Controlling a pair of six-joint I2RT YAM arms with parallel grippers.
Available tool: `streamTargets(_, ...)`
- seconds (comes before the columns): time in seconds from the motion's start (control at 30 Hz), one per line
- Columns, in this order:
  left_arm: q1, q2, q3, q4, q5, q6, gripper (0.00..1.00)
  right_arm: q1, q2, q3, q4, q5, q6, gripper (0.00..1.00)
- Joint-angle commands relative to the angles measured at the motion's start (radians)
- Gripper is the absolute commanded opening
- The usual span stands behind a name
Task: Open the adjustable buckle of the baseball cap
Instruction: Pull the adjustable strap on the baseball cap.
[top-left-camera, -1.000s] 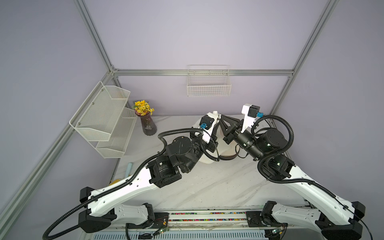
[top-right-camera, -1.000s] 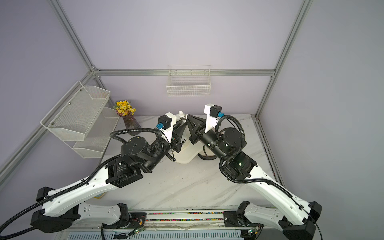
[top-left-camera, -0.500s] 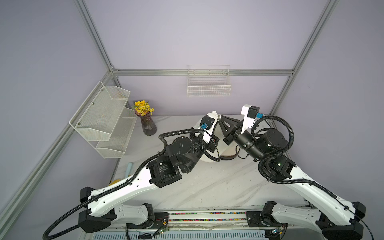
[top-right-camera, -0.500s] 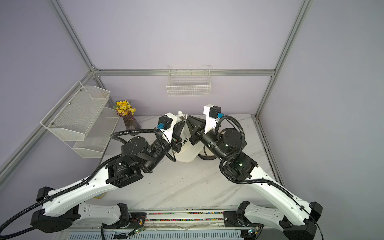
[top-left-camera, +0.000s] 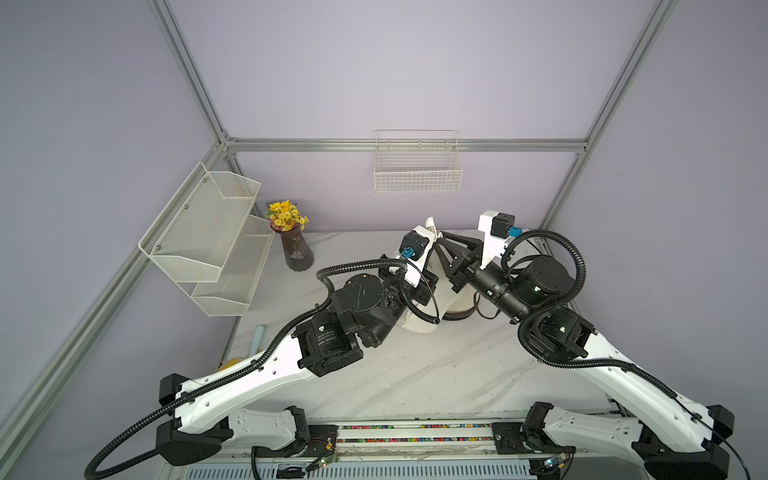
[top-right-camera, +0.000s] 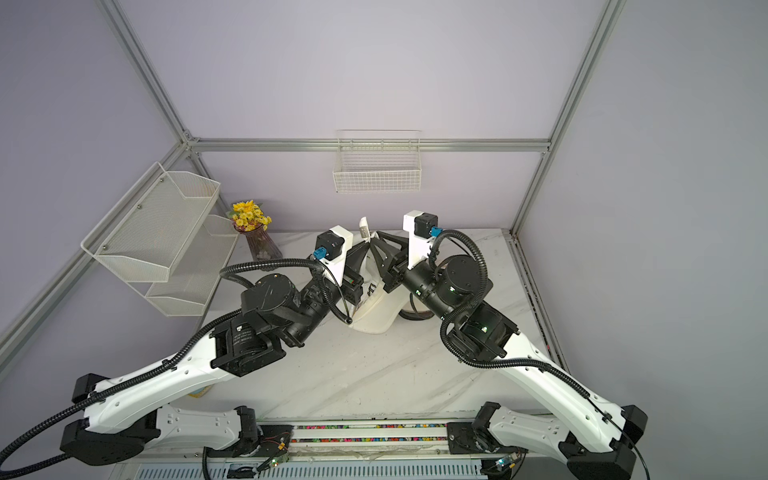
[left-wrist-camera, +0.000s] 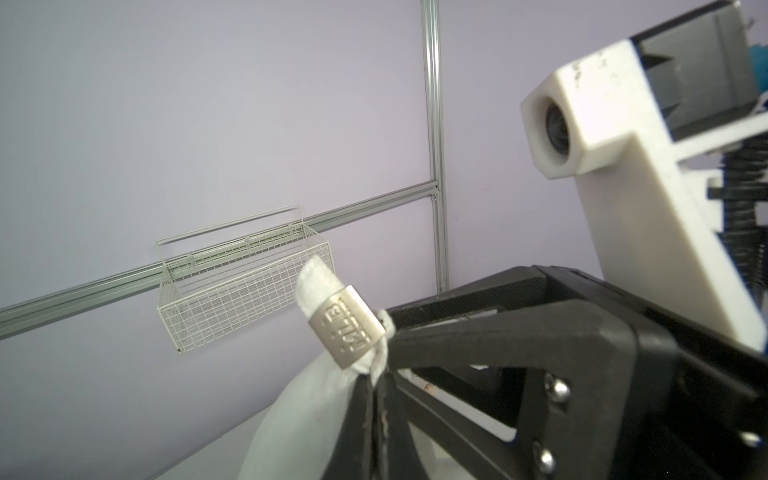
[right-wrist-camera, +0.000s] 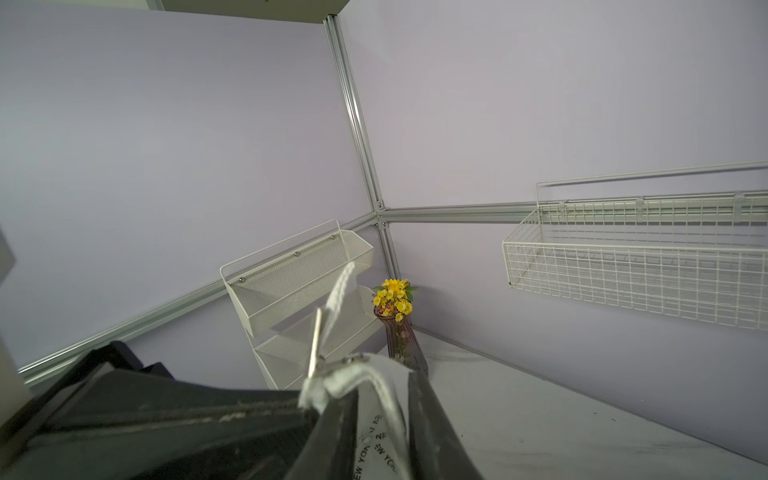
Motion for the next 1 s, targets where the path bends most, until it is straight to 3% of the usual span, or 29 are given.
streamTargets(0.0, -0.003, -0.017, -0.002, 0.031, 0.009, 0.013, 0.0, 0.012, 0.0, 0.039, 0.002, -0.051, -0.021, 0.26)
streamTargets(0.07, -0.002, -0.022, -0.006, 0.028, 0.017, 0.008, 0.0, 0.012, 0.005, 0.044, 0.005, -0.052, -0.025, 0.22)
streamTargets(0.2, -0.004, -0.026, -0.01, 0.013, 0.045, -0.012, 0.0, 0.012, 0.01, 0.045, 0.017, -0.055, -0.032, 0.0)
streamTargets(0.97, -0.012, -0.068, -0.078, -0.05, 0.088, -0.099, 0.0, 0.012, 0.096, 0.216, 0.084, -0.002, -0.132, 0.0)
